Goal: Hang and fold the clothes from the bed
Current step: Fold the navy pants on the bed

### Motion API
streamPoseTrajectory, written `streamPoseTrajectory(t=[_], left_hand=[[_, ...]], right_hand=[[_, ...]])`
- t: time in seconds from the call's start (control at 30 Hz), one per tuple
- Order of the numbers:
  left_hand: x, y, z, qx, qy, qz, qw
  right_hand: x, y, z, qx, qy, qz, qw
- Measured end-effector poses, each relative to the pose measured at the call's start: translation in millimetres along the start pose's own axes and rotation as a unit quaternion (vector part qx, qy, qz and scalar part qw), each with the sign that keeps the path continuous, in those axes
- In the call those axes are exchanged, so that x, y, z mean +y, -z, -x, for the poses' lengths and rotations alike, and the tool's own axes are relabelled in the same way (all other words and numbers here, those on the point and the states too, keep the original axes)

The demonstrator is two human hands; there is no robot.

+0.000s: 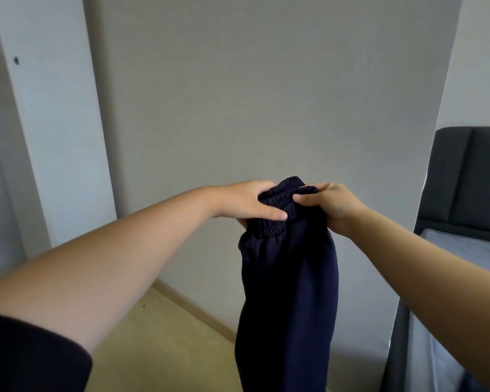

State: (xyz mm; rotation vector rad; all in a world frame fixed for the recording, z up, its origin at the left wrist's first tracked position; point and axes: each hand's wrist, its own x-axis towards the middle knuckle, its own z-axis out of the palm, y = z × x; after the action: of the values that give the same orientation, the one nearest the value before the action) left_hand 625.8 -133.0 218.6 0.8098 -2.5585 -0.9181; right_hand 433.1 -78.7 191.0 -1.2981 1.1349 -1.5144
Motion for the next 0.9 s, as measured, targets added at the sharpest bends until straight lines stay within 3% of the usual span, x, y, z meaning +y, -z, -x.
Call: streamPoseTrajectory(t=[0.23,0.43,0.5,0.6,0.9], left_hand=[[2.5,-13.2,-1.3,-0.045,0.049,-0.069,0.995],[-7.3,-23.3,-2.6,0.135,-0.084,-0.112,0.981],[-11.9,-28.8,-4.8,0.151,-0.122,-0.149,0.970],[-17.8,-37.2,-8.8,0.139,-0.127,-0.194,0.963],[-26.4,-70.9,-15.7,0.063,-0.035,-0.156,0.985]], right_hand=[[6.6,3.6,7.0,-0.046,-0.013,0.068,0.997],[13.5,16.2,5.3,0.059,0.010,0.056,0.997],[14.3,20.3,3.7,0.090,0.010,0.024,0.996],[14.6,24.5,4.0,0.097,-0.001,-0.023,0.995],[33.0,21.7,10.6,0.143,-0.023,-0.049,0.988]])
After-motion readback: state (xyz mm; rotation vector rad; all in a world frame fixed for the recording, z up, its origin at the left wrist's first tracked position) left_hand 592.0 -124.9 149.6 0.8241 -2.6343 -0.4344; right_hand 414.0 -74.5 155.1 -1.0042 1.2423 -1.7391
